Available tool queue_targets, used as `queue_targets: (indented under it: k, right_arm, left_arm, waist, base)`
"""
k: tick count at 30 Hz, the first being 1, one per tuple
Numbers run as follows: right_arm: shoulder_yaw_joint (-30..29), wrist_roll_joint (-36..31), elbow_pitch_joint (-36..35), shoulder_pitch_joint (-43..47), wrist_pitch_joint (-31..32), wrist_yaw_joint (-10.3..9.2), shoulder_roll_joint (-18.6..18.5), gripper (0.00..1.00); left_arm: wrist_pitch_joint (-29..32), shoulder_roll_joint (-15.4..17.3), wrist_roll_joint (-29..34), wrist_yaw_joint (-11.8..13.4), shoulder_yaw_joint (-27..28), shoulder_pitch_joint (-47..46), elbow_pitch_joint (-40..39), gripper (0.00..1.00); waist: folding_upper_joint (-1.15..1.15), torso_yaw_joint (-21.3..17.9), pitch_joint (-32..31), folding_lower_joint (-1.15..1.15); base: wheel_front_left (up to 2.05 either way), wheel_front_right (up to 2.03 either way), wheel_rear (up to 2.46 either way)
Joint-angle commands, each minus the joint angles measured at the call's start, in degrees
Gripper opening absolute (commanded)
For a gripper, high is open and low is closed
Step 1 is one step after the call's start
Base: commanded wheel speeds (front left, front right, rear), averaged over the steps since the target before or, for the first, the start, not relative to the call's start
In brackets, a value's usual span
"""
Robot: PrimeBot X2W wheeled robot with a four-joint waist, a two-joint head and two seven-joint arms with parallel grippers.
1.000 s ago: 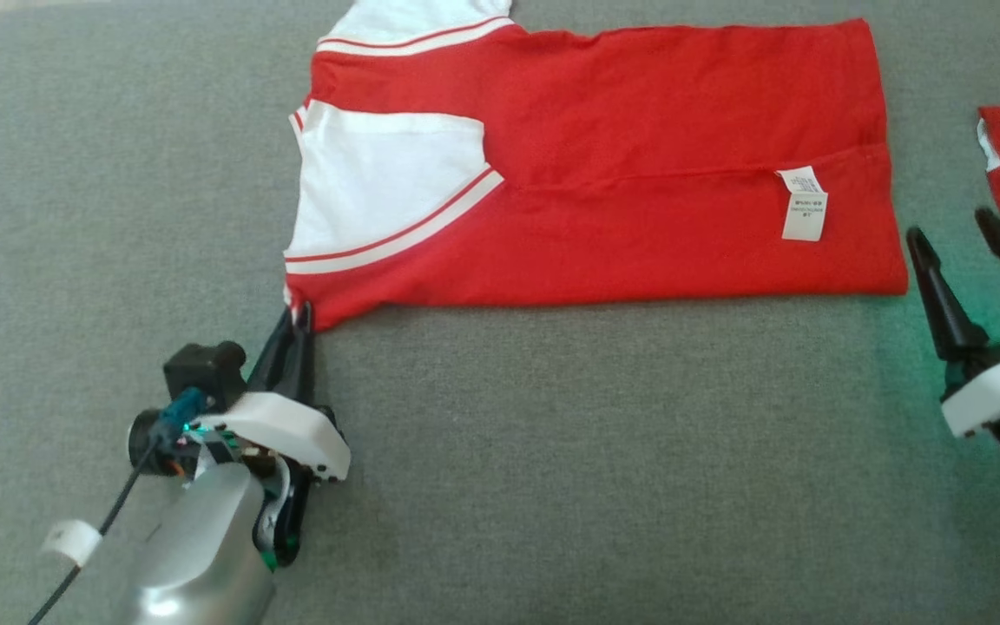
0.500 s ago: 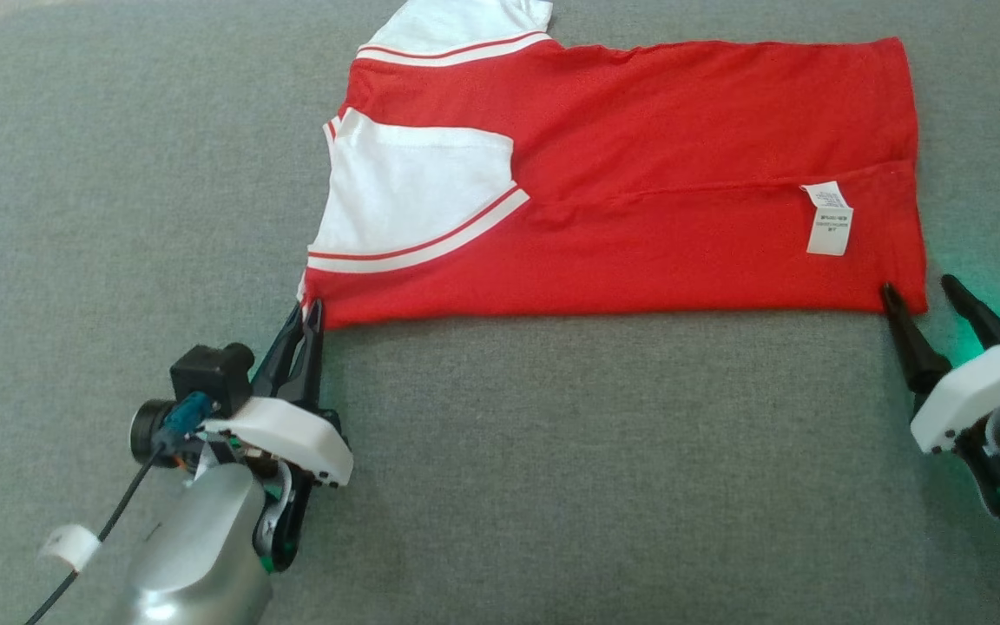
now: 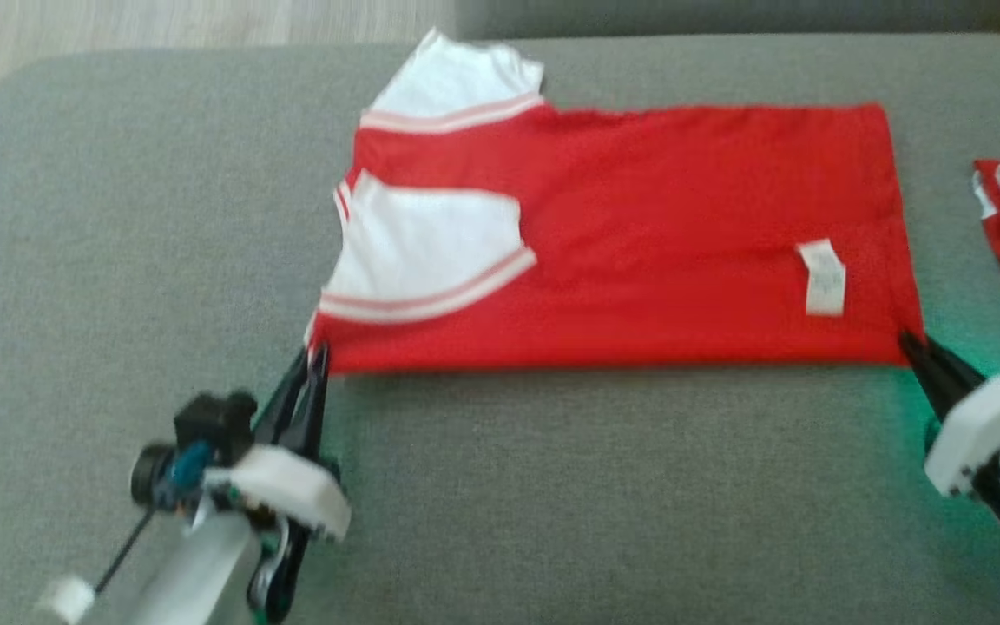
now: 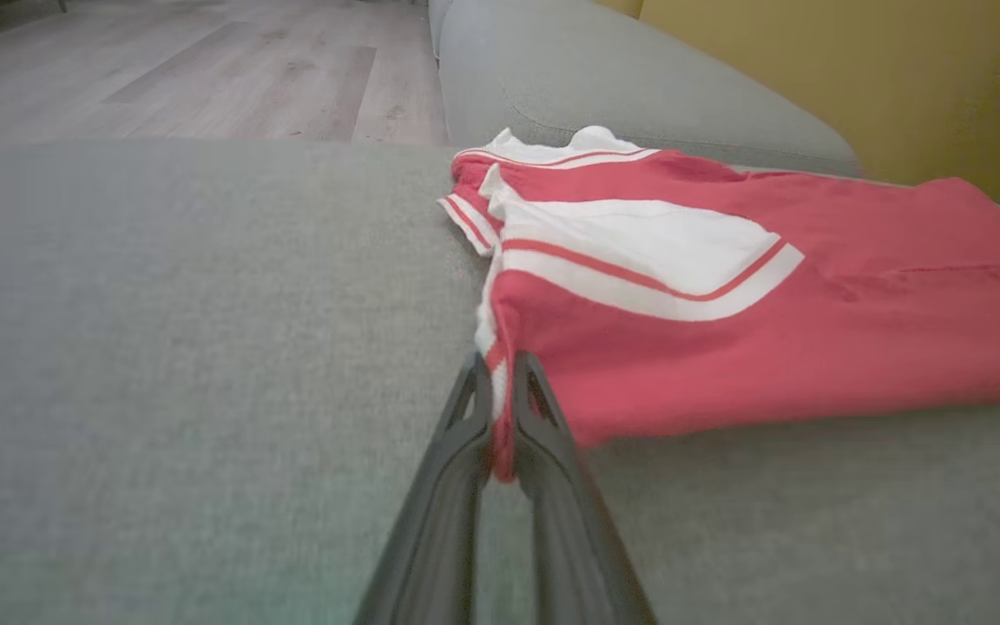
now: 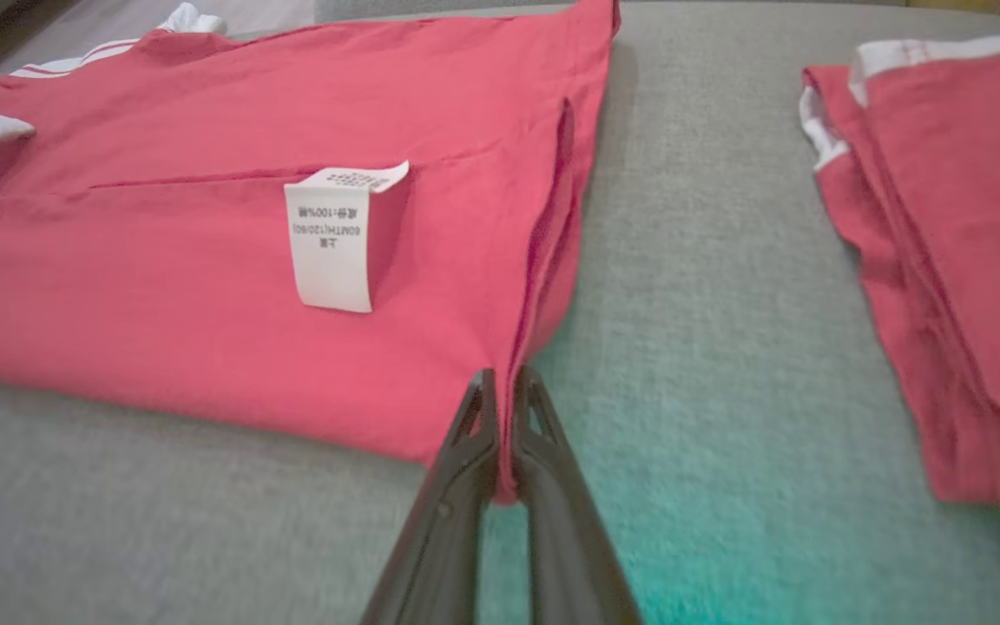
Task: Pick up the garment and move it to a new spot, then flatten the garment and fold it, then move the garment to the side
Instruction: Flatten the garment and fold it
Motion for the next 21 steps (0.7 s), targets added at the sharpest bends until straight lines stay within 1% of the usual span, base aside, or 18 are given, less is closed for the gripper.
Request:
queue_targets:
  k: [1,6,7,8,10,14,19,20,21]
  right_arm:
    - [0.39,0.73,-1.49,2.01,-0.11,0.19,-3.12,0.00]
    - [-0.14,3.16,-5.23,8.21,-0.32,0.19,-7.17,0.00]
    - [-0.39,3.59,-6.03,9.77,-0.53,0.19,-7.76,0.00]
    - [-0.89,4.36,-7.61,12.89,-1.02,0.19,-8.65,0.00]
    - [-1.57,4.91,-8.98,15.76,-1.05,0.19,-9.31,0.00]
    - [-3.72,5.03,-11.48,20.50,-1.00,0.19,-9.67,0.00]
    - [-6.63,3.19,-13.14,23.48,-0.59,0.19,-8.21,0.00]
    - [-7.15,2.75,-13.31,23.75,-0.43,0.19,-7.82,0.06]
    - [-7.59,2.24,-13.57,23.94,-0.34,0.19,-7.47,0.28]
  left_arm:
    - [-0.26,2.62,0.24,0.88,1.71,1.14,-1.91,0.00]
    - [1.01,4.75,-0.54,2.71,1.48,8.48,-7.99,0.00]
    - [1.57,5.07,-0.92,2.93,1.37,10.05,-9.33,0.00]
    - [2.56,5.76,-1.53,3.66,1.26,13.00,-11.83,0.00]
    - [3.74,6.19,-1.98,4.65,0.96,15.76,-14.66,0.00]
    - [5.63,7.12,-2.74,6.09,0.54,19.87,-19.15,0.00]
    - [7.37,7.74,-3.25,6.99,0.05,21.94,-21.97,0.00]
    - [7.77,7.76,-3.34,7.01,-0.13,22.03,-22.17,0.00]
    - [8.23,7.78,-3.38,6.93,-0.38,22.01,-22.26,0.02]
  waist:
    - [0.00,-0.49,-1.21,0.00]
    - [0.00,-0.86,-3.89,0.00]
    - [0.00,-0.91,-4.32,0.00]
    - [0.00,-1.09,-5.14,0.00]
    - [0.00,-1.24,-5.68,0.00]
    - [0.00,-1.47,-6.14,0.00]
    - [0.00,-1.78,-6.16,0.00]
    - [0.00,-1.81,-6.13,0.00]
    - [0.00,-1.84,-6.05,0.00]
  base:
    - [0.00,0.00,0.00]
    - [0.00,0.00,0.00]
    - [0.00,0.00,0.00]
    - [0.00,0.00,0.00]
    - [0.00,0.00,0.00]
    - [0.00,0.00,0.00]
    - [0.00,0.00,0.00]
    - [0.00,0.00,0.00]
    - [0.00,0.00,0.00]
